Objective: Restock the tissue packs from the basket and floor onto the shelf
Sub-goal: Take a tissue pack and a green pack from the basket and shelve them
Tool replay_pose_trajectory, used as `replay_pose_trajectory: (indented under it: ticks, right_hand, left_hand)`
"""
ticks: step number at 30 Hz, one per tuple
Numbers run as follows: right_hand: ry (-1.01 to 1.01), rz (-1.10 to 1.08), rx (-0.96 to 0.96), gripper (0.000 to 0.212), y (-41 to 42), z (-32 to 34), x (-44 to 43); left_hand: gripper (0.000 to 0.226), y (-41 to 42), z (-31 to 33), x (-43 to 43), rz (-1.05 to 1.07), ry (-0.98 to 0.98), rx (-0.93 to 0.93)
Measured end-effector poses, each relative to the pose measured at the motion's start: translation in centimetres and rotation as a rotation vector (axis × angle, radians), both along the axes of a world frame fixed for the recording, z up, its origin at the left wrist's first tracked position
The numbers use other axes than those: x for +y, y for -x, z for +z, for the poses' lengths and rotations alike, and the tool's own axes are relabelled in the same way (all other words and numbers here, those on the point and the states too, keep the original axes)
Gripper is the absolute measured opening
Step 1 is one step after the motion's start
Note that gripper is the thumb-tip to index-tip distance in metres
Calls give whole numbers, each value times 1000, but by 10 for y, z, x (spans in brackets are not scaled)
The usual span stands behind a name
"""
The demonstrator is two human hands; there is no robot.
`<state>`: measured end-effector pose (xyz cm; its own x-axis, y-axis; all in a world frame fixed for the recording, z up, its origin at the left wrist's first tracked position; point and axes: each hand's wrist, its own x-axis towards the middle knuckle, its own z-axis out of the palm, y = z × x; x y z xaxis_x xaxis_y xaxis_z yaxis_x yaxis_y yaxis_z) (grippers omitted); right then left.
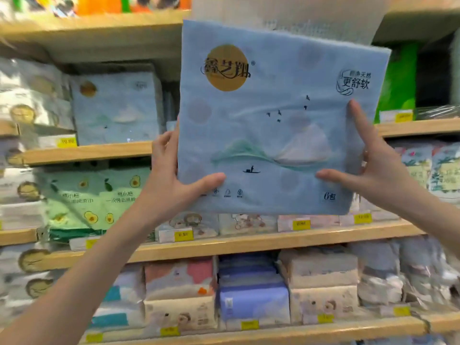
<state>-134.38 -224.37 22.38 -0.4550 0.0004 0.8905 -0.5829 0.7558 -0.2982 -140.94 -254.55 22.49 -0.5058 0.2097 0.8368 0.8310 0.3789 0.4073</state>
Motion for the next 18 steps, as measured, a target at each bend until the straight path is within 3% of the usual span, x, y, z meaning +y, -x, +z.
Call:
replay_pose_trajectory:
  ticks: [3,7,11,14,18]
  right_hand:
    - [-41,12,98,110,26,39,-15]
    - [-110,-33,239,107,63,88,-36]
    - [-119,-39,362,107,96,131,-59]
    - [-152,-41,401,106,119,155,-72]
    - [-180,-57,387,106,144,171,-81]
  left_hand:
    - [80,22,33,-12,-9,-2,100]
    - [88,57,78,-33,-55,-65,190]
    - [108,85,124,-48,-112,-64,332]
    - [124,107,148,-54,-9,-89,410]
    - [127,134,157,-53,72,-84,458]
